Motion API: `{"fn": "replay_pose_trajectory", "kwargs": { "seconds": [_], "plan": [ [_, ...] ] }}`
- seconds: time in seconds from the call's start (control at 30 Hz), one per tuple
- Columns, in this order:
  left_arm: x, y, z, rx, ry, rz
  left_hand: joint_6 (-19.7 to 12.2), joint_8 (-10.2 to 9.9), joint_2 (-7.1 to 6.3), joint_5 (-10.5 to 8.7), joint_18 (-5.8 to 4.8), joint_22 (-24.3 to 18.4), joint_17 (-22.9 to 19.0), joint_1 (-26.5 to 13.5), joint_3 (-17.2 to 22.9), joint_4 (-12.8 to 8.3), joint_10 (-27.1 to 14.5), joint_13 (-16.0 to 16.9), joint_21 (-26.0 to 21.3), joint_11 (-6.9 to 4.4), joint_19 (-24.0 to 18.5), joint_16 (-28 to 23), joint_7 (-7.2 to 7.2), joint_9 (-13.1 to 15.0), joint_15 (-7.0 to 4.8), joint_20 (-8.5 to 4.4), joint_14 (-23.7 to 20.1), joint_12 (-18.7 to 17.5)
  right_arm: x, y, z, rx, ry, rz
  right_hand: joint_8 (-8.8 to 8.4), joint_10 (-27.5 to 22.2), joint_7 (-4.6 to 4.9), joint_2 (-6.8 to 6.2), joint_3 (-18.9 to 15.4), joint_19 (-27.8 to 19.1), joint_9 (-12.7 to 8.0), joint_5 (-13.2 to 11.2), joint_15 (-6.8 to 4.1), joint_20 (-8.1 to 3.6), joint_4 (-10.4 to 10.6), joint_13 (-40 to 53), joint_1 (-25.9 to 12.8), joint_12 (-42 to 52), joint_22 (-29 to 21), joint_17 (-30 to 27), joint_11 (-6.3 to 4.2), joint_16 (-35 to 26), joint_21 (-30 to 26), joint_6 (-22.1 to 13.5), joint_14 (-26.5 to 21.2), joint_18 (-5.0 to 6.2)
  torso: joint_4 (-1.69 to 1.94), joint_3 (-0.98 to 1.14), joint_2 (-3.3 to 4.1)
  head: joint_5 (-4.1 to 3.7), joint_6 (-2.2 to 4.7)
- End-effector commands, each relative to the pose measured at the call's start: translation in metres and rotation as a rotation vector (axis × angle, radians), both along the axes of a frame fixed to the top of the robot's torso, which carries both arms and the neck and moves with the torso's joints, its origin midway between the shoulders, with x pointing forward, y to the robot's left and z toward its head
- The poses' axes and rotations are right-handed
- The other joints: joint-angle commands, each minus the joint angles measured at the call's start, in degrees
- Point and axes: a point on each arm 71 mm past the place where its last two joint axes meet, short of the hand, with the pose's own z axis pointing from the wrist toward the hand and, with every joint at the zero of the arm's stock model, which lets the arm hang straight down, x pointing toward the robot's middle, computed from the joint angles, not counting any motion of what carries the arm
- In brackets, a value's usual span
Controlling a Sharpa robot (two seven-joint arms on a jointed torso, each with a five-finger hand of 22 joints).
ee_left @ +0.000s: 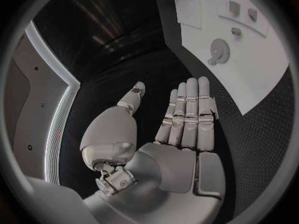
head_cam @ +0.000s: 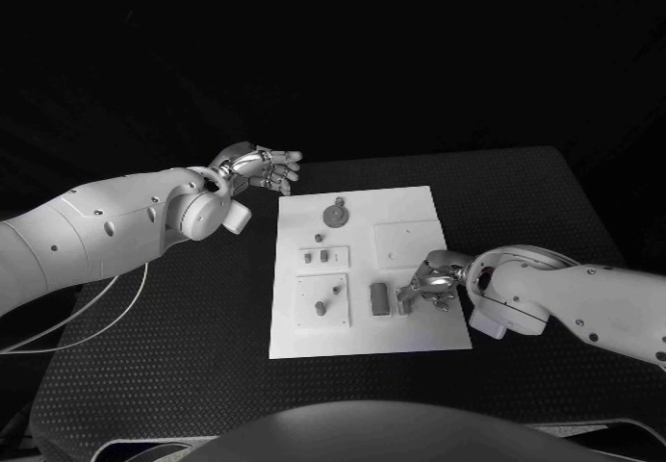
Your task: Assemble the parts on the task board
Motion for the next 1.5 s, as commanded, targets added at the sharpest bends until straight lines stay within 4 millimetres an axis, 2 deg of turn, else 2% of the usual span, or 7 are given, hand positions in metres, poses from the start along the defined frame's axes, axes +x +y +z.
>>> {"fn": "replay_pose_trajectory", "kwargs": {
  "seconds": [0.03,0.3,0.57,1.03,1.5],
  "plan": [
    [-0.0003,-0.0026,0.0010,-0.013,0.001,-0.014,-0.36,-0.27,0.42,-0.32,1.03,-0.09,0.07,-0.17,0.08,-0.34,-0.31,-0.09,-0.09,0.05,-0.46,-0.38,-0.13,-0.09,0.02,0.08,-0.25,-0.23,0.0001,0.0028,-0.0001,-0.003,-0.009,0.027,0.09,0.29,0.09,1.44,-0.30,-0.08,-0.08,0.13,-0.31,-0.26,-0.13,-0.09,2.09,0.32,1.11,-0.07,-0.10,0.02,0.29,0.18,0.08,0.89,-0.02,-0.03,0.01,0.01,0.00],
    [-0.0006,-0.0018,0.0011,-0.012,0.002,-0.012,-0.36,-0.26,0.43,-0.32,1.03,-0.09,0.09,-0.20,0.09,-0.35,-0.31,-0.09,-0.09,0.05,-0.46,-0.40,-0.13,-0.09,0.02,0.09,-0.25,-0.23,0.0024,0.0035,-0.0014,-0.042,-0.020,0.054,-0.03,0.18,0.14,0.96,-0.50,-0.14,-0.19,0.14,-0.32,-0.21,-0.08,-0.16,1.87,0.21,1.06,-0.40,-0.05,-0.15,0.22,0.06,-0.11,0.89,0.03,-0.09,0.02,0.05,0.00],
    [-0.0009,-0.0008,0.0012,-0.011,0.002,-0.011,-0.35,-0.25,0.44,-0.32,1.03,-0.10,0.11,-0.24,0.09,-0.35,-0.31,-0.09,-0.09,0.05,-0.46,-0.41,-0.13,-0.09,0.02,0.09,-0.24,-0.22,0.0051,0.0009,-0.0023,-0.080,-0.034,0.057,-0.17,0.03,0.21,-0.06,-0.79,-0.19,-0.34,0.15,-0.30,-0.11,0.01,-0.25,1.48,0.09,1.00,-0.68,0.02,-0.30,0.10,-0.04,-0.30,0.89,0.04,-0.04,0.03,0.19,0.00],
    [-0.0012,-0.0004,0.0013,-0.012,0.003,-0.011,-0.35,-0.25,0.44,-0.32,1.04,-0.10,0.14,-0.25,0.11,-0.39,-0.29,-0.08,-0.08,0.04,-0.46,-0.43,-0.13,-0.08,0.02,0.09,-0.23,-0.21,0.0066,0.0047,-0.0051,-0.085,-0.017,0.060,-0.41,-0.11,0.31,-2.42,-1.17,0.09,-0.77,0.19,-0.24,0.04,0.94,-0.42,-0.94,-0.03,0.86,-0.97,0.12,-0.50,-0.27,0.07,-0.43,0.89,-0.02,0.04,0.00,0.38,0.00],
    [-0.0014,0.0001,0.0013,-0.011,0.005,-0.011,-0.33,-0.23,0.45,-0.32,1.04,-0.11,0.17,-0.28,0.13,-0.43,-0.28,-0.08,-0.08,0.04,-0.46,-0.45,-0.14,-0.08,0.02,0.09,-0.22,-0.20,0.0022,0.0079,-0.0065,-0.063,0.028,0.067,-0.41,-0.10,0.29,-2.60,-1.03,0.17,-0.85,0.20,-0.24,0.01,1.33,-0.44,-1.49,0.00,0.85,-0.91,0.09,-0.48,-0.38,0.18,-0.37,0.89,-0.02,-0.02,0.00,0.43,0.00]
  ]
}}
